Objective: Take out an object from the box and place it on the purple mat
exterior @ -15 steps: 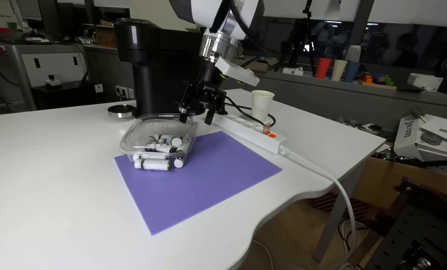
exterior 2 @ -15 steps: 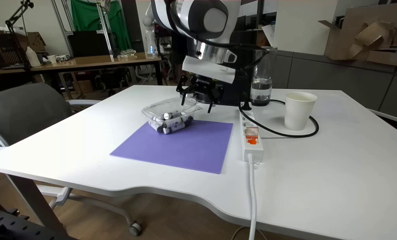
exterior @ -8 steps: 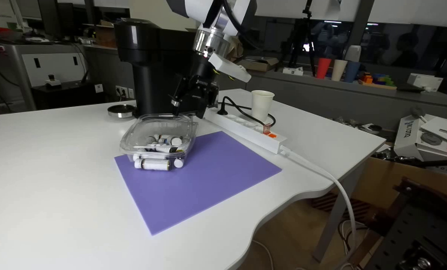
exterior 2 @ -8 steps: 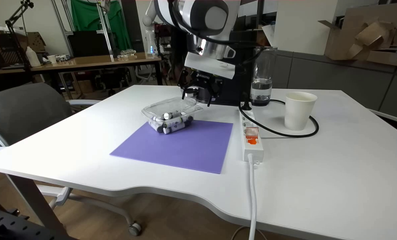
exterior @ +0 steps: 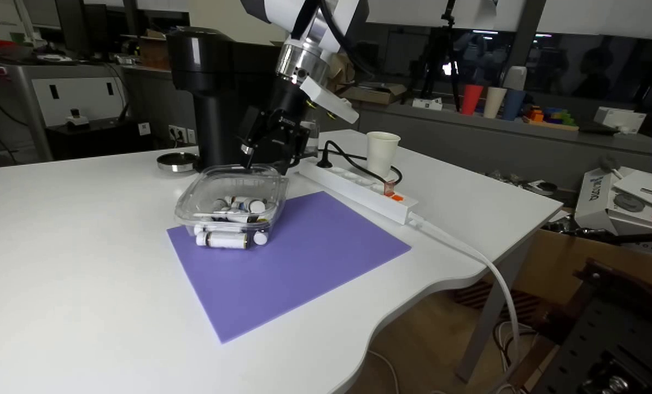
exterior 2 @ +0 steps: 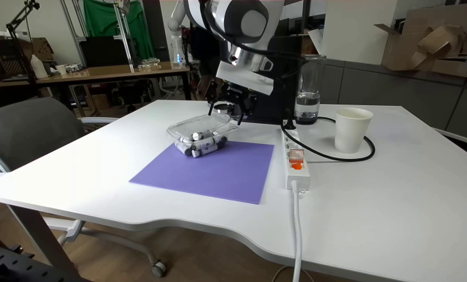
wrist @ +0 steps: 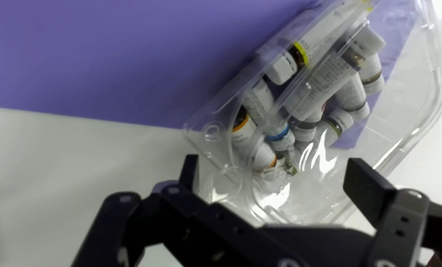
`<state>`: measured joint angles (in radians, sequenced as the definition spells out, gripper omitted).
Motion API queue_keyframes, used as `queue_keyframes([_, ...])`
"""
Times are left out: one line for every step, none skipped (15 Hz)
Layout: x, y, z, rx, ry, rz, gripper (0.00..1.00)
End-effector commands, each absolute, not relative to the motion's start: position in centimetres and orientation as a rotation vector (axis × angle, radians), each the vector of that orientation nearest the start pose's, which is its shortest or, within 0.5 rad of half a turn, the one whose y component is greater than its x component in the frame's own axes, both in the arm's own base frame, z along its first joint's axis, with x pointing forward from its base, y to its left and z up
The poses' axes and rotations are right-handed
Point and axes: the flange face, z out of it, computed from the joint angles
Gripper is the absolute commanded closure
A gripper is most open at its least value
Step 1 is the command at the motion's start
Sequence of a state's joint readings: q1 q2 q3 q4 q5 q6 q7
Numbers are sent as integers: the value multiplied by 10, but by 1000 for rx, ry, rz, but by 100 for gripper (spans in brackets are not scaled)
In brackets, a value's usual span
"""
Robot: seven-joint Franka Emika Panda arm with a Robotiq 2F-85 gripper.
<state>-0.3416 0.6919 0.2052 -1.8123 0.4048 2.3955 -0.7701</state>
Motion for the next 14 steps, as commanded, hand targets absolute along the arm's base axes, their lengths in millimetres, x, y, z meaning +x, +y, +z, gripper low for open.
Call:
queue_keyframes([639, -91, 171, -2647, -410, -122, 0])
queue_keyframes([639, -90, 174, -2632, -422, -121, 0])
queue_keyframes([638, -89, 178, -2615, -429, -116, 0])
queue_keyframes([637, -87, 182, -2597, -442, -110, 0])
queue_keyframes([636, -84, 187, -2580, -455, -105, 0])
queue_keyframes([635, -82, 192, -2565, -476, -95, 0])
queue_keyframes([635, -78, 197, -2546, -494, -84, 0])
queue_keyframes([634, -76, 203, -2532, -514, -72, 0])
queue_keyframes([633, -72, 211, -2515, -539, -55, 0])
queue_keyframes([633, -69, 217, -2494, -561, -41, 0])
queue_keyframes([633, -66, 222, -2476, -579, -27, 0])
queue_keyframes([632, -62, 228, -2452, -600, -7, 0])
queue_keyframes([632, -57, 233, -2430, -625, 11, 0])
queue_keyframes([632, -53, 237, -2413, -649, 25, 0])
